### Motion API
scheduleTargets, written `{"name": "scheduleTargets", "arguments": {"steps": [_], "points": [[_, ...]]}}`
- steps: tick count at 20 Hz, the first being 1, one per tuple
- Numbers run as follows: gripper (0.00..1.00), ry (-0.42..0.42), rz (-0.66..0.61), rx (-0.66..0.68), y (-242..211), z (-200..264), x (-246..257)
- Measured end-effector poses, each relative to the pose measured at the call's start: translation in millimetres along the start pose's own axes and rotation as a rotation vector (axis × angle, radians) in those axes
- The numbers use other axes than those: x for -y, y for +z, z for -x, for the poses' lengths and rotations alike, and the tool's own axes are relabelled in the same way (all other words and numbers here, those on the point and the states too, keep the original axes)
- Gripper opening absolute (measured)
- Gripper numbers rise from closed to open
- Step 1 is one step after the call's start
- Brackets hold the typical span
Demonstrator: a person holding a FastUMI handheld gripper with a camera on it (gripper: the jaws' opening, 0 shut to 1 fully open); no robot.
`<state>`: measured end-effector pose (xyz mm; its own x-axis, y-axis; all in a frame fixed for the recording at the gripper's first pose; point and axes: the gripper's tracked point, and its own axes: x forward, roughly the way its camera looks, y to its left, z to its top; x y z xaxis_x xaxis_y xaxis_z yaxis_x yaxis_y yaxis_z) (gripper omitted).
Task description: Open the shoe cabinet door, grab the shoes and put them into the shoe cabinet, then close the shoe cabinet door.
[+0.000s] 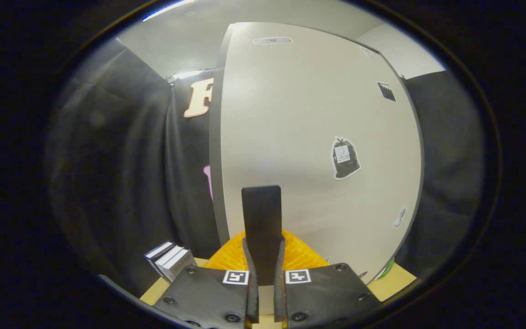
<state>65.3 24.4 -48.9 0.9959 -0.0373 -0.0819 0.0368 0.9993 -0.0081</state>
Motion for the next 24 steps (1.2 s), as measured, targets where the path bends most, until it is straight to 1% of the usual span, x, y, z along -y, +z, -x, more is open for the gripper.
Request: {"name": "scheduleTargets", "arguments": {"steps": [5, 9, 14, 17, 20, 24], "points": [[0.14, 0.09, -0.002, -0.019, 5.0, 29.2, 3.1], [0.14, 0.178, -0.007, -0.038, 6.3, 41.2, 9.7], [0.14, 0.32, -0.01, -0.058, 6.6, 40.3, 21.2], [0.14, 0.382, -0.004, -0.064, 8.8, 36.2, 24.1], [0.14, 0.412, -0.002, -0.08, 8.3, 31.3, 29.8], [0.14, 0.397, -0.018, -0.08, 11.4, 30.4, 35.0]]}}
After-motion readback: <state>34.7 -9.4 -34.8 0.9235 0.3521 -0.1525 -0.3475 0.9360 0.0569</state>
